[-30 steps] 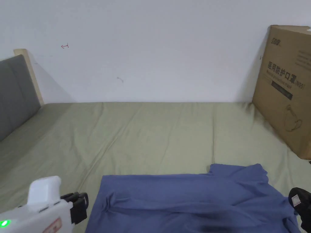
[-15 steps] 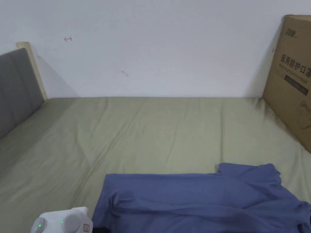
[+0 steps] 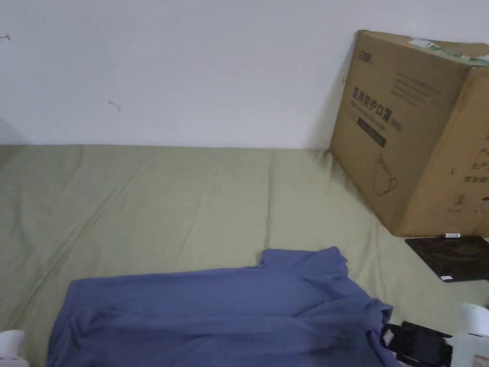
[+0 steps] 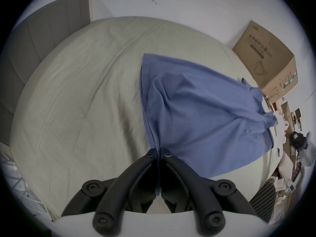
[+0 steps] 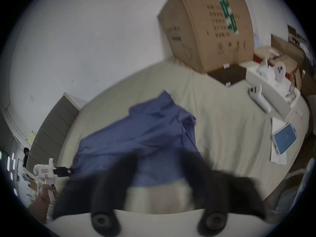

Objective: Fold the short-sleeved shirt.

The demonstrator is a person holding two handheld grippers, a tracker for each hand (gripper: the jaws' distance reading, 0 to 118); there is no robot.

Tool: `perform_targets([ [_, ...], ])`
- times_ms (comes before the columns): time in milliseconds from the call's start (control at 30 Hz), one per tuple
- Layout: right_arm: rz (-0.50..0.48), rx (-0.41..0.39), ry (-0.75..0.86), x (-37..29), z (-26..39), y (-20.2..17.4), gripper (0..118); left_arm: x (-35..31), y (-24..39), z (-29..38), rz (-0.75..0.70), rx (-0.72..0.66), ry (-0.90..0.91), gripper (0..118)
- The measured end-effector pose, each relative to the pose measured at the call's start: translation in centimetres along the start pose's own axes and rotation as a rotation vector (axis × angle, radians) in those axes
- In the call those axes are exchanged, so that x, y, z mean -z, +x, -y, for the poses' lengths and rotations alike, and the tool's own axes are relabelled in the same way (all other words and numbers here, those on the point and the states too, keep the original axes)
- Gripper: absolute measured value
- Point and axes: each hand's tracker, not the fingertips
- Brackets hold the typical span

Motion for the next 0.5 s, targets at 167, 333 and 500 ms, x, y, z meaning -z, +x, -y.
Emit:
perform_targets([
  [167, 0.116, 0.059, -0.265, 6.8, -0.6, 4.7, 118, -2.8, 0.5, -1.3, 0.024, 0.012, 0.038, 2],
  [333, 0.215, -0.057, -0.384, 10.7, -0.8, 5.8, 108, -2.7, 1.5, -1.4, -0.007, 0.079, 0.007, 2],
  [500, 0.246, -0.208, -0.393, 9.4, 0.0, 3.3, 31, -1.7, 1.0, -0.7, -0.011, 0.070, -0.040, 2],
])
